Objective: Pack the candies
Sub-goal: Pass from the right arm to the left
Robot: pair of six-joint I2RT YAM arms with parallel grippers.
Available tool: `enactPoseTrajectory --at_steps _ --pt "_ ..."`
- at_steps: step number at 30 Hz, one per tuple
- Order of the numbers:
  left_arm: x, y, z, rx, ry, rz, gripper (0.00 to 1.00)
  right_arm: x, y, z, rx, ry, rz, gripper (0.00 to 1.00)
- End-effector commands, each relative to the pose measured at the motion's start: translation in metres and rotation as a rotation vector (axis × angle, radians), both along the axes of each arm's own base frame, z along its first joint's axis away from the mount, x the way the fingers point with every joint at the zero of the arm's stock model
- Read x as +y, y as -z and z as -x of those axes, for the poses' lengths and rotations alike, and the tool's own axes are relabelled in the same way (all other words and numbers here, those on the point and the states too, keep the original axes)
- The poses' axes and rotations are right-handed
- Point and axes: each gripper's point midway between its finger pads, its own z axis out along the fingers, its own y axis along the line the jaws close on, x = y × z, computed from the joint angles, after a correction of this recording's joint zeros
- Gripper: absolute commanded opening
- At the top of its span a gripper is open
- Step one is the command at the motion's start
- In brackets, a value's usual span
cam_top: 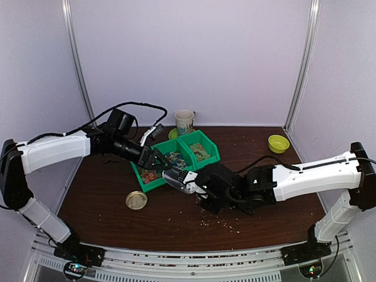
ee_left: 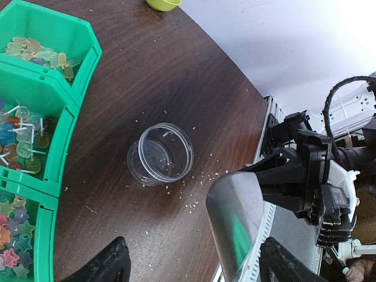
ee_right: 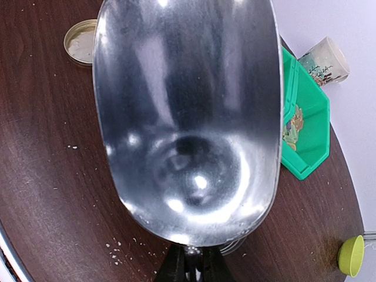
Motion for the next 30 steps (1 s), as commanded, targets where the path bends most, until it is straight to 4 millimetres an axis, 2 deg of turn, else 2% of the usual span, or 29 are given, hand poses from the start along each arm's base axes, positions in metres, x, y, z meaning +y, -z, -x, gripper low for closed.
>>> enactPoseTrajectory --at_steps 1,9,14,30 --pt "-0.012 -0.012 0.003 -0.033 0.060 0.045 0.76 0.006 -0.019 -0.005 -0.049 0.018 -0.028 0.00" --pt "-0.014 -0.009 0.003 -0.017 0.070 0.046 0.63 0.008 -0.025 -0.006 -0.066 0.010 -0.043 0.00" --pt "-0.015 -0.007 0.004 -0.006 0.079 0.048 0.46 0.008 -0.026 -0.008 -0.077 0.013 -0.039 0.00" --pt "-0.016 -0.001 0.006 0.014 0.090 0.034 0.33 0.007 -0.027 -0.019 -0.112 0.079 -0.001 0.01"
